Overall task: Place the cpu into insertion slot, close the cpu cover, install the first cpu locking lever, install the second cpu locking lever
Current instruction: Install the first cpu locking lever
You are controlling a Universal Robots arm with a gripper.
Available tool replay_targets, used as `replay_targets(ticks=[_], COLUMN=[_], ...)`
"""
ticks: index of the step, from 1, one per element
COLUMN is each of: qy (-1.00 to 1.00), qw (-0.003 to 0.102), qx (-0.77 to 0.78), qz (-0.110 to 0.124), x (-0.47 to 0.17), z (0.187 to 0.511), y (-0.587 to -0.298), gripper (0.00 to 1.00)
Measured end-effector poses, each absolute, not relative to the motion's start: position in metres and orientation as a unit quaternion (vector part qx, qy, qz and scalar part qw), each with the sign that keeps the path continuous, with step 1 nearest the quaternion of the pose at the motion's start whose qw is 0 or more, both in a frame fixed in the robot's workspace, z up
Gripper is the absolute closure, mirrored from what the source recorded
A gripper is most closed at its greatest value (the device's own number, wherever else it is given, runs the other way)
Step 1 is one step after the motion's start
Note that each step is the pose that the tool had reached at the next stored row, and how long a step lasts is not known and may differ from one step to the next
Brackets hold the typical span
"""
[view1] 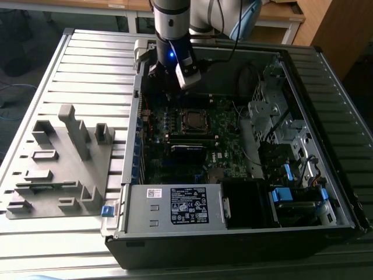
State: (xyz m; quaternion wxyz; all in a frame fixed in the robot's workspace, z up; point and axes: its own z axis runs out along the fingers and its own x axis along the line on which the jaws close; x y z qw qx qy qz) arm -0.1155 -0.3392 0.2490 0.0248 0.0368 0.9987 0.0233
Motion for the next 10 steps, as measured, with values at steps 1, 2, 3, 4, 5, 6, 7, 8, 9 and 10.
replay_targets(ticks=[1,2,3,4,5,6,7,8,9,10], qy=[0.999,0.999,0.999,0.999,0.999,0.999,0.999,0.999,0.999,0.999], qw=[0.025,0.025,0.025,0.025,0.025,0.025,0.025,0.025,0.025,0.025], qx=[0.037,0.037,0.037,0.037,0.037,0.037,0.037,0.037,0.038,0.038], qz=[0.023,0.023,0.023,0.024,0.024,0.025,0.026,0.027,0.028,0.029], x=[-0.1166,-0.1178,-0.1188,-0.1198,-0.1205,-0.1208,-0.1209,-0.121,-0.1212,-0.1213], z=[0.249,0.2489,0.2487,0.2486,0.2484,0.2482,0.248,0.2477,0.2476,0.2474], y=[-0.3388,-0.3383,-0.3377,-0.3368,-0.3359,-0.3347,-0.3336,-0.3325,-0.3315,-0.3304], gripper=[0.89,0.89,0.89,0.89,0.89,0.89,0.89,0.89,0.89,0.89])
